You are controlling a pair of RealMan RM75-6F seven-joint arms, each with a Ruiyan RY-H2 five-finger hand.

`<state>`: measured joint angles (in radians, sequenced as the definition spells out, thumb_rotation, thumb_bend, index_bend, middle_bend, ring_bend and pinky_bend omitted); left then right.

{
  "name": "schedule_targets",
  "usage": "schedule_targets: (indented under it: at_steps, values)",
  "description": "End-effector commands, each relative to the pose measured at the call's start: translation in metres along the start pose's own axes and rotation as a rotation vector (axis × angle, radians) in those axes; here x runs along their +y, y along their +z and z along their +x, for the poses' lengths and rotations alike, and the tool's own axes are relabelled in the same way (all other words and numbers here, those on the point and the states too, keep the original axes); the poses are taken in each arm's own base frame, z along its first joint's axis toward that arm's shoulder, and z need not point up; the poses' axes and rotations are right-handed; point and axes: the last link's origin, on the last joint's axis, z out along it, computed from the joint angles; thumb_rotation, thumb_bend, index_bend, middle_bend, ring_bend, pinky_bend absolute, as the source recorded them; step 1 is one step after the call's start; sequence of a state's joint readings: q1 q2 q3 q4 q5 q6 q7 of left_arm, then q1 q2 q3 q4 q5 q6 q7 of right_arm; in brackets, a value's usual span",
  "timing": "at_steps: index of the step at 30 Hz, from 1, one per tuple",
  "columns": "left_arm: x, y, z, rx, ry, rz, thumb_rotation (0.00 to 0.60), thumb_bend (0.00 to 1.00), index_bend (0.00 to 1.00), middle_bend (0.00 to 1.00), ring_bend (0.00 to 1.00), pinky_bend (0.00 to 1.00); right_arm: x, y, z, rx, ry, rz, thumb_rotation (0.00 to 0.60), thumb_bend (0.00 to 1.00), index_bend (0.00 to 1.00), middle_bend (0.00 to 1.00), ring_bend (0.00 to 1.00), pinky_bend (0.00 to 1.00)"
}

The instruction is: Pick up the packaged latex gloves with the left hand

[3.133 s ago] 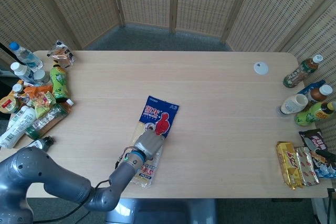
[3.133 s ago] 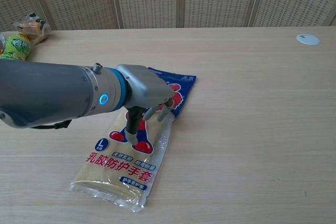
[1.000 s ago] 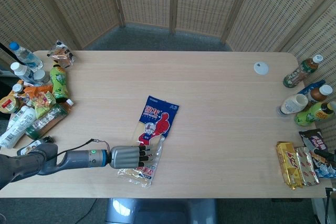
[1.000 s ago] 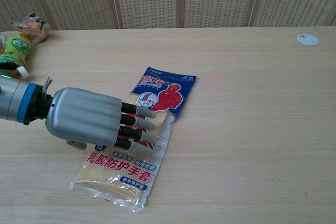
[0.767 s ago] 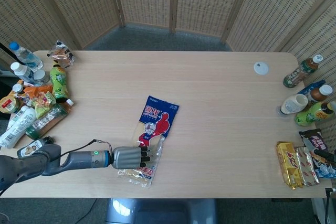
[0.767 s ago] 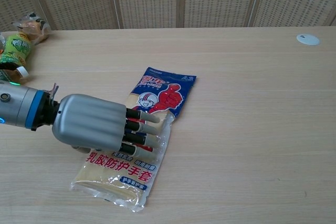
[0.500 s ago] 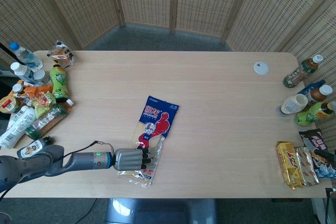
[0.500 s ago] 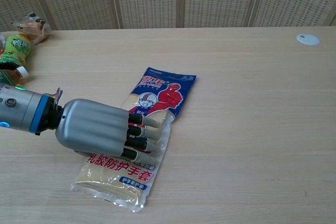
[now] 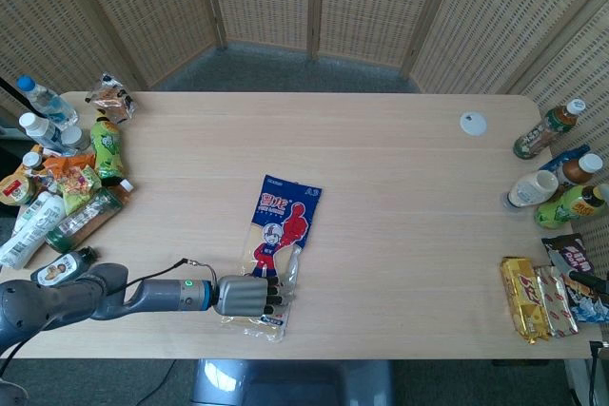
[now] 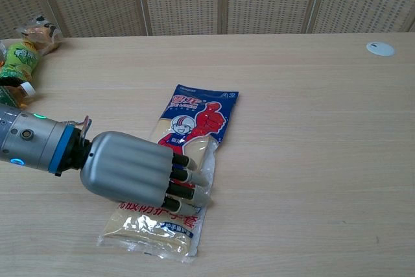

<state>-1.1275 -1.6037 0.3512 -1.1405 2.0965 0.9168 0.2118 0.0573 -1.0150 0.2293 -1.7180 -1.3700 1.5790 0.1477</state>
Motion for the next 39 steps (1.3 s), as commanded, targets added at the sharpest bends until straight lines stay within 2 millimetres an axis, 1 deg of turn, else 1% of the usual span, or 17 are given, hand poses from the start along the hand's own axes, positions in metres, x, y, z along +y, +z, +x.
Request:
schedule_targets:
  at_steps: [1,2,6,8,11,14,18,23,27,34,39]
  values:
    - [0.003,0.004,0.000,-0.001,0.005,-0.012,0.600,0.00,0.46,0.36,0.38,0.41,0.000,0.000,0.000,-0.002,0.002,-0.001,0.600,0.15,0.09,0.04,0.00,0.13]
    - [0.003,0.004,-0.001,-0.006,0.006,-0.014,0.600,0.02,0.52,0.42,0.43,0.46,0.000,0.000,0.000,-0.002,0.002,-0.001,0.600,0.15,0.10,0.04,0.00,0.13]
    - [0.006,0.007,0.002,0.012,0.022,-0.016,0.600,0.05,0.64,0.55,0.56,0.56,0.001,0.001,0.001,-0.001,0.005,-0.002,0.600,0.15,0.10,0.04,0.00,0.13]
    - [0.007,0.007,0.006,0.043,0.032,-0.012,0.600,0.06,0.73,0.65,0.65,0.62,0.001,0.000,0.001,-0.001,0.005,-0.001,0.600,0.15,0.10,0.04,0.00,0.13]
    - [0.005,0.006,0.010,0.079,0.035,0.003,0.600,0.07,0.78,0.73,0.73,0.68,0.000,0.000,0.000,-0.005,0.003,0.001,0.600,0.15,0.09,0.04,0.00,0.13]
    - [0.000,0.003,0.013,0.098,0.049,0.019,0.600,0.08,0.80,0.75,0.75,0.70,0.000,0.000,-0.001,-0.007,0.002,0.004,0.600,0.15,0.09,0.04,0.00,0.13]
    - [-0.008,-0.005,0.018,0.110,0.068,0.046,0.600,0.07,0.81,0.76,0.76,0.71,-0.002,-0.001,-0.002,-0.009,0.001,0.007,0.600,0.15,0.09,0.05,0.00,0.13]
    - [-0.028,-0.019,0.027,0.119,0.121,0.107,0.600,0.08,0.81,0.76,0.76,0.71,-0.003,-0.001,-0.002,-0.011,0.002,0.011,0.600,0.15,0.09,0.04,0.00,0.13]
    - [-0.049,-0.031,0.045,0.135,0.171,0.165,0.600,0.07,0.81,0.76,0.76,0.71,-0.004,-0.002,-0.002,-0.009,0.006,0.014,0.600,0.15,0.09,0.05,0.00,0.13]
    - [-0.080,-0.049,0.076,0.153,0.247,0.266,0.600,0.07,0.81,0.76,0.75,0.71,-0.006,-0.002,-0.002,-0.012,0.009,0.020,0.600,0.15,0.09,0.05,0.00,0.13]
    - [-0.093,-0.059,0.093,0.157,0.287,0.305,0.600,0.08,0.80,0.74,0.75,0.70,-0.007,-0.003,-0.002,-0.012,0.012,0.023,0.600,0.15,0.09,0.05,0.00,0.13]
